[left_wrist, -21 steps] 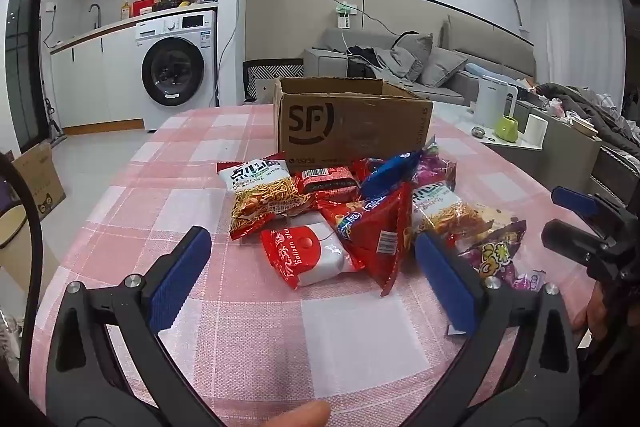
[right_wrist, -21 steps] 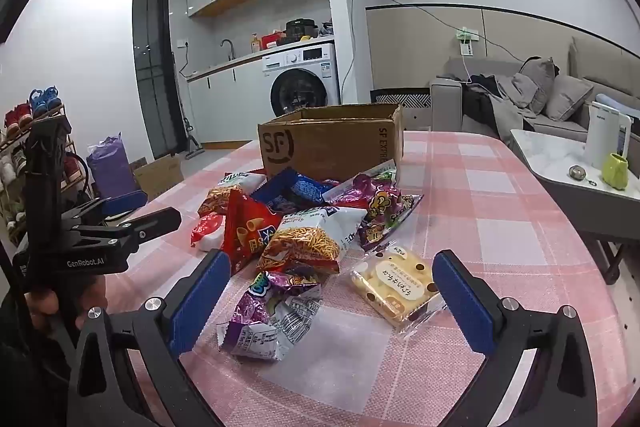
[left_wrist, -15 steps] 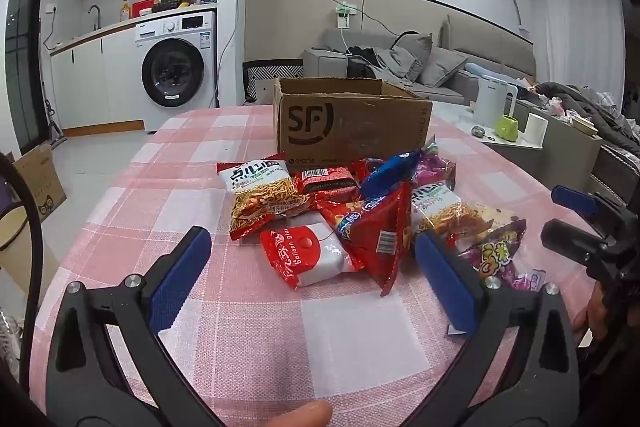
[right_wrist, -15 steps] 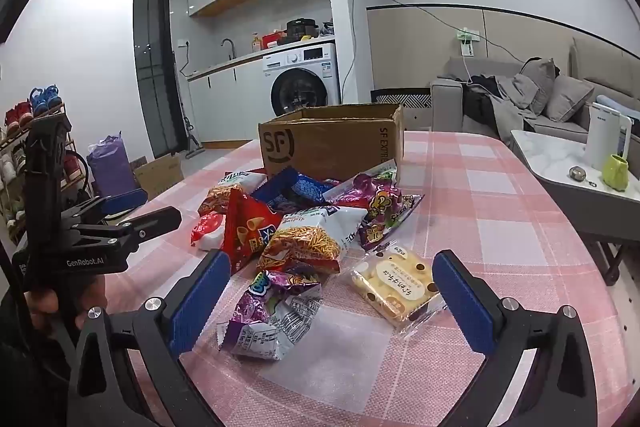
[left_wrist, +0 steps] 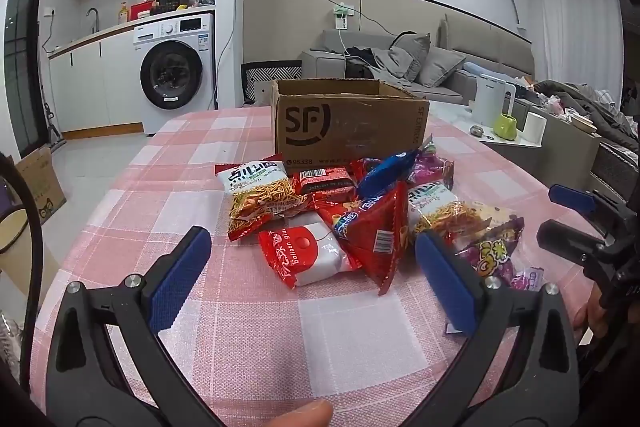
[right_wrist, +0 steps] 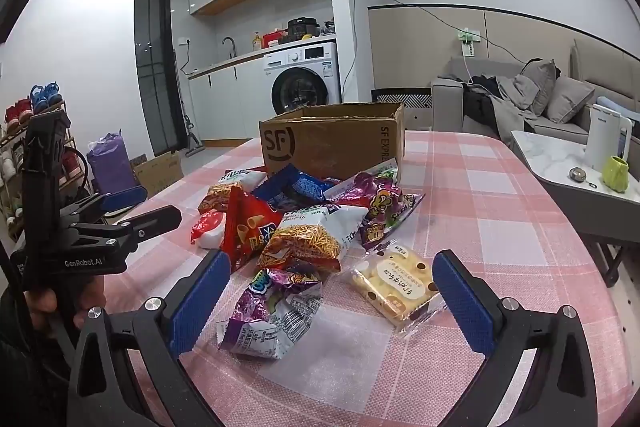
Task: Organize snacks
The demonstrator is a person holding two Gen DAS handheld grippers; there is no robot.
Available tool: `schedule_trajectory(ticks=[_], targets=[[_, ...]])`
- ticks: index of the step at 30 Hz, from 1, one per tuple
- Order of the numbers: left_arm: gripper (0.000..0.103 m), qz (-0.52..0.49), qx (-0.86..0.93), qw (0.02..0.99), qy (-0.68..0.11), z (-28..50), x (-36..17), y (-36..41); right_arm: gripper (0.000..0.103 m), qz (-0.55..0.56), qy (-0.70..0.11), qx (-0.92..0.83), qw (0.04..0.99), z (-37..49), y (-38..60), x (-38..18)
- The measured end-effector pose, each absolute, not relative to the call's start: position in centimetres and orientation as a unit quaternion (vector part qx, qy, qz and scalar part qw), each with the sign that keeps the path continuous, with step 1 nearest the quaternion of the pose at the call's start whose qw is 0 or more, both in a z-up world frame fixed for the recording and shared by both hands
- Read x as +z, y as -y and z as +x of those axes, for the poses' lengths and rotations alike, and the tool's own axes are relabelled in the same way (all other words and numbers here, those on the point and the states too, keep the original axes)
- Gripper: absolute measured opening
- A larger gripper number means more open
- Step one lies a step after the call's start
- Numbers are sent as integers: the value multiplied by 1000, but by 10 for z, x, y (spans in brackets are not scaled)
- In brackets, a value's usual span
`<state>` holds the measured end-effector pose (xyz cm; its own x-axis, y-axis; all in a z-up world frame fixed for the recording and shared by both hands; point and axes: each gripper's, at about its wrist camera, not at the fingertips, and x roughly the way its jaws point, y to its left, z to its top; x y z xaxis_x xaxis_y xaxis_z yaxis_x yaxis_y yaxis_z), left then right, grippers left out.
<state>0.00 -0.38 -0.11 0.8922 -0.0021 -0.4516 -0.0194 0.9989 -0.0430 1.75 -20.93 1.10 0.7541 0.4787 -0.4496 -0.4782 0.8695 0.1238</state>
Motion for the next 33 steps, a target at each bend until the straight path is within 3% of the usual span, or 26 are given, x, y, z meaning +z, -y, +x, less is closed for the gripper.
schedule_trajectory(ticks=[33], targets=[[102, -16, 2, 972, -236, -3, -1, 7, 103, -3, -245, 254, 936, 20, 207, 7]])
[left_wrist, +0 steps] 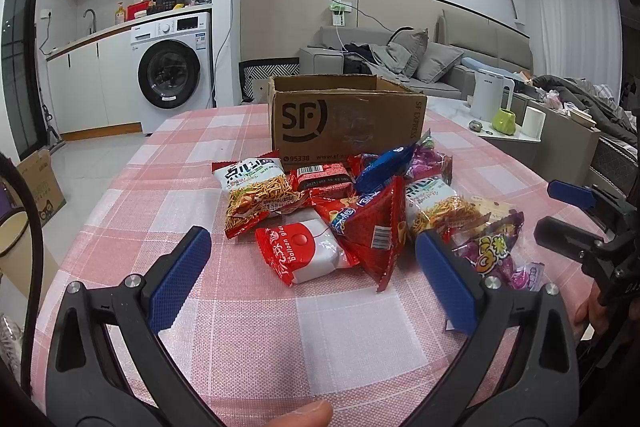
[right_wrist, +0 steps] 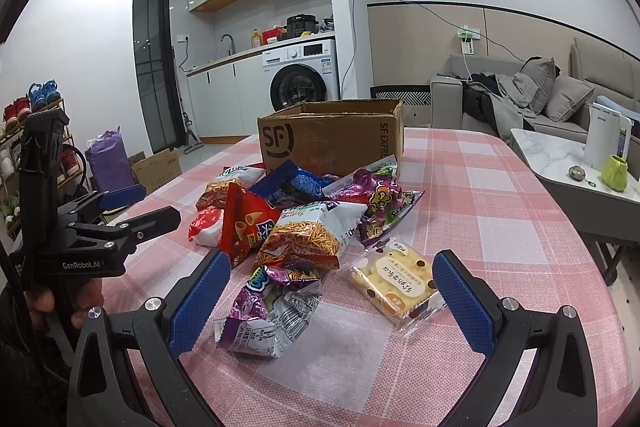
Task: Organize snacks
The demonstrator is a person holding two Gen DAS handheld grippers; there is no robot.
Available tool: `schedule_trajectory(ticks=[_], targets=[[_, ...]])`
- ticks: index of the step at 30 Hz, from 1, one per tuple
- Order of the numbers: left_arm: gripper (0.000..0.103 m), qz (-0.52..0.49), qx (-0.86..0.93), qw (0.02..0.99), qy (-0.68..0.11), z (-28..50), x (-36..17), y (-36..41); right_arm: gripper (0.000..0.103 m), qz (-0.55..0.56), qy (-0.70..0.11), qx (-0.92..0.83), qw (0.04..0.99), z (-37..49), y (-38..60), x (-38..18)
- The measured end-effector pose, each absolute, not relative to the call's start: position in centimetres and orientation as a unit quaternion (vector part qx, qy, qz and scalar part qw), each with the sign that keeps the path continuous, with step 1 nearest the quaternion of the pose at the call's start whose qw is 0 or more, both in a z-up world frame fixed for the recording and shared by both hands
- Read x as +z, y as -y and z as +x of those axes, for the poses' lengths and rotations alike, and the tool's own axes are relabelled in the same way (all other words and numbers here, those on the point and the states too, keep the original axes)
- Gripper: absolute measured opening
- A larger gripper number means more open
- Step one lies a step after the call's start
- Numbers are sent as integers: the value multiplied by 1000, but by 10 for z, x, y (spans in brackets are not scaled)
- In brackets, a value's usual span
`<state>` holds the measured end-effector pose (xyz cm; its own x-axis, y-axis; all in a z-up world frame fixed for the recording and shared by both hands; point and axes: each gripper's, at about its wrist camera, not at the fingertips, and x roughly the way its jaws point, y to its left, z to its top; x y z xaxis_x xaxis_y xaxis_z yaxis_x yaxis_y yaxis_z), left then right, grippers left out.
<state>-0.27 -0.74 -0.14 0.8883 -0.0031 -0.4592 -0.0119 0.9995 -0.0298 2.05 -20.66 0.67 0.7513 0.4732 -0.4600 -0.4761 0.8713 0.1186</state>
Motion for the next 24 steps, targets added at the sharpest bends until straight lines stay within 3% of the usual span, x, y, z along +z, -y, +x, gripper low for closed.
schedule_trajectory(ticks=[24], targets=[[102, -17, 3, 971, -240, -2, -2, 7, 103, -12, -253, 246, 936, 21, 207, 4]])
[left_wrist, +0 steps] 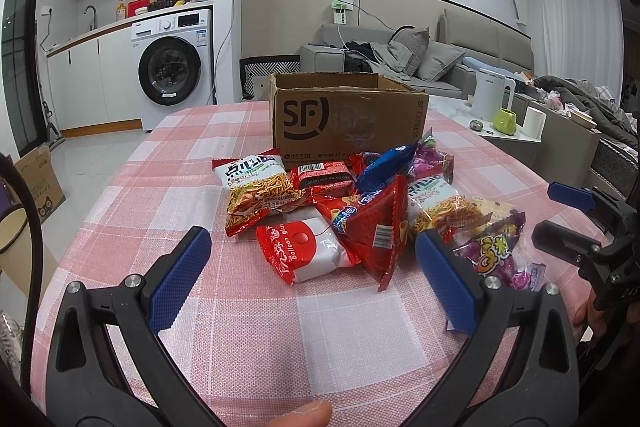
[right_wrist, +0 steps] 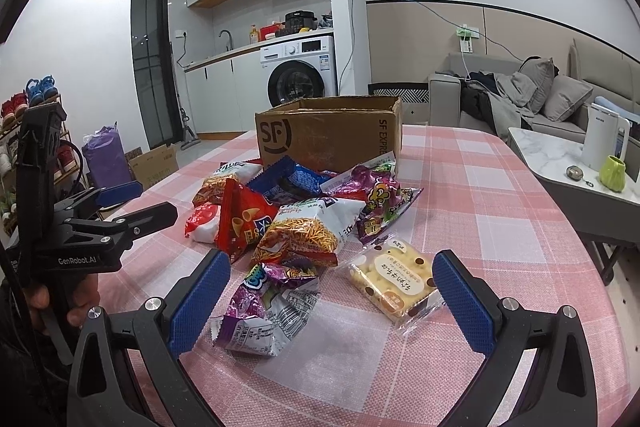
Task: Organize snacks
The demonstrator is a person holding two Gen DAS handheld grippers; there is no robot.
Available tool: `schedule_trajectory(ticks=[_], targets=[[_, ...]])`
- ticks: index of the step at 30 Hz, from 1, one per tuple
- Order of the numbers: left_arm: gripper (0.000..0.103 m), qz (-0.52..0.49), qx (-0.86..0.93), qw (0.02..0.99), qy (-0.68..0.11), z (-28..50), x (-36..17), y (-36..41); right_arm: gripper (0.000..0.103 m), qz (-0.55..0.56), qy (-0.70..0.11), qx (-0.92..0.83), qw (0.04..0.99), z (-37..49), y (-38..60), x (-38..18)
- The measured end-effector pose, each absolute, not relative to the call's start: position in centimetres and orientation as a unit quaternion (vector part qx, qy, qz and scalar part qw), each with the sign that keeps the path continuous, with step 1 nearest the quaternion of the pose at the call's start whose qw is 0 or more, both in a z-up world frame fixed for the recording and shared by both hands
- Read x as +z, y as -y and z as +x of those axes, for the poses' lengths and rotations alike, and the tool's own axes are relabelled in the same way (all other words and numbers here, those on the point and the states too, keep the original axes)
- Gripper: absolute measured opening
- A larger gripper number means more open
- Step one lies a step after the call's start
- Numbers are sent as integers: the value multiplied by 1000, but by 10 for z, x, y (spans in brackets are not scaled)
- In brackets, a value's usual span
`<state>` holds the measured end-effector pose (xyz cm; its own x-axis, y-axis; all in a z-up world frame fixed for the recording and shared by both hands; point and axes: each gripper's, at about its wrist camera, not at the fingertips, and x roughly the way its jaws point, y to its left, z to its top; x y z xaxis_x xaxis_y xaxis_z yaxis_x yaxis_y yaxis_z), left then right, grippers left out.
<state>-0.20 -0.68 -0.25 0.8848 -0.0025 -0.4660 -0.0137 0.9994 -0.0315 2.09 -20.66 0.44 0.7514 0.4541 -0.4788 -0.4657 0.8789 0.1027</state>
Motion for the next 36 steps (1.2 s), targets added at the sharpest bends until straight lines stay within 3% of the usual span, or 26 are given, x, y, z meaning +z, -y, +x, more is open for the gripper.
schedule_trajectory(ticks=[14, 27, 36], targets=[[102, -16, 3, 969, -245, 0, -2, 7, 103, -22, -279, 231, 932, 25, 199, 10], [102, -27, -15, 958, -285, 12, -5, 3, 102, -35, -351, 294, 888, 28, 169, -7], [101, -30, -22, 945, -326, 28, -13, -3, 79, -4, -400, 307, 864, 46, 165, -26]])
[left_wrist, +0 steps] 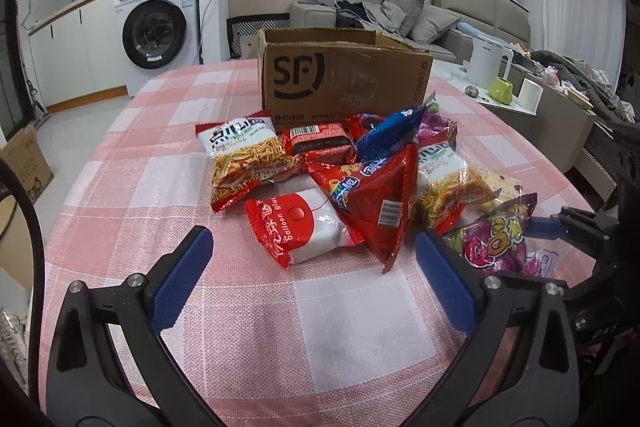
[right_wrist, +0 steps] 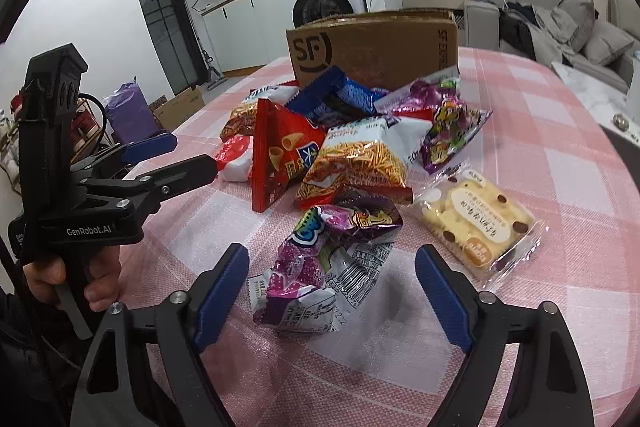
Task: Organize snacks
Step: 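Close the right gripper on the purple-white candy bag while the left gripper approaches the red balloon-gum bag, then close the left gripper on the red balloon-gum bag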
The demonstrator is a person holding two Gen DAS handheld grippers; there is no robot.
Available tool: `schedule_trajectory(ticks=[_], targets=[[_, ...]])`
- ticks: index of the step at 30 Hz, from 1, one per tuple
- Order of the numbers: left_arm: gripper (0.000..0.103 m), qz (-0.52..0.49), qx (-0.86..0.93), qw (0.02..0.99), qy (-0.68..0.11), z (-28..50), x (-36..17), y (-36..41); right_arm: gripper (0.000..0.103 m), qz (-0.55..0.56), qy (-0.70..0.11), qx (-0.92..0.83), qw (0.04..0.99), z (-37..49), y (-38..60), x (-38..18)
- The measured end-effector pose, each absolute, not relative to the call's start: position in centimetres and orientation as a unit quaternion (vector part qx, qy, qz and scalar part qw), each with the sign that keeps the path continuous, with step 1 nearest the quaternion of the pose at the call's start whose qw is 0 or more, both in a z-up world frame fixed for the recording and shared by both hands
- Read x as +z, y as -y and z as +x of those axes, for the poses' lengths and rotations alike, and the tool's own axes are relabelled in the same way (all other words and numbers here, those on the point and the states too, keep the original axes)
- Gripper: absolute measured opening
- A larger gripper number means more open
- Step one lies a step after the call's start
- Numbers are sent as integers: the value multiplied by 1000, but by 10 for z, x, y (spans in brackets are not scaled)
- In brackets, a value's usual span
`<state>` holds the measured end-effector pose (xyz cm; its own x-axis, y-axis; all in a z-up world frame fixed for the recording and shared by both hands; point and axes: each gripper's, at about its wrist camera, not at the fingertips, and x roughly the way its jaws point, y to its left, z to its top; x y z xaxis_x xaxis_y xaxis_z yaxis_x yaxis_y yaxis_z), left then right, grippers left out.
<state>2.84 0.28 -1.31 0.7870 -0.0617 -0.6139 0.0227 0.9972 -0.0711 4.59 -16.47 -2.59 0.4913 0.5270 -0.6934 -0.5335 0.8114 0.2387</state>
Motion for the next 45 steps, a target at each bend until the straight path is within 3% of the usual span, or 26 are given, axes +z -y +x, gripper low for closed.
schedule_trajectory(ticks=[10, 18, 30, 37, 45], targets=[[101, -35, -22, 939, -340, 44, -18, -5, 51, 26, -417, 323, 849, 59, 163, -33], [101, -21, -30, 941, -335, 43, -16, 2, 38, 27, -389, 320, 863, 47, 168, -21], [101, -37, 11, 919, -392, 69, -32, -15, 37, 29, -349, 310, 884, 34, 180, -7], [95, -28, 17, 908, -418, 88, -39, -14, 37, 27, -343, 305, 888, 32, 183, -5], [76, -26, 6, 903, -428, 108, -43, -16, 37, 27, -347, 305, 887, 31, 183, -7]])
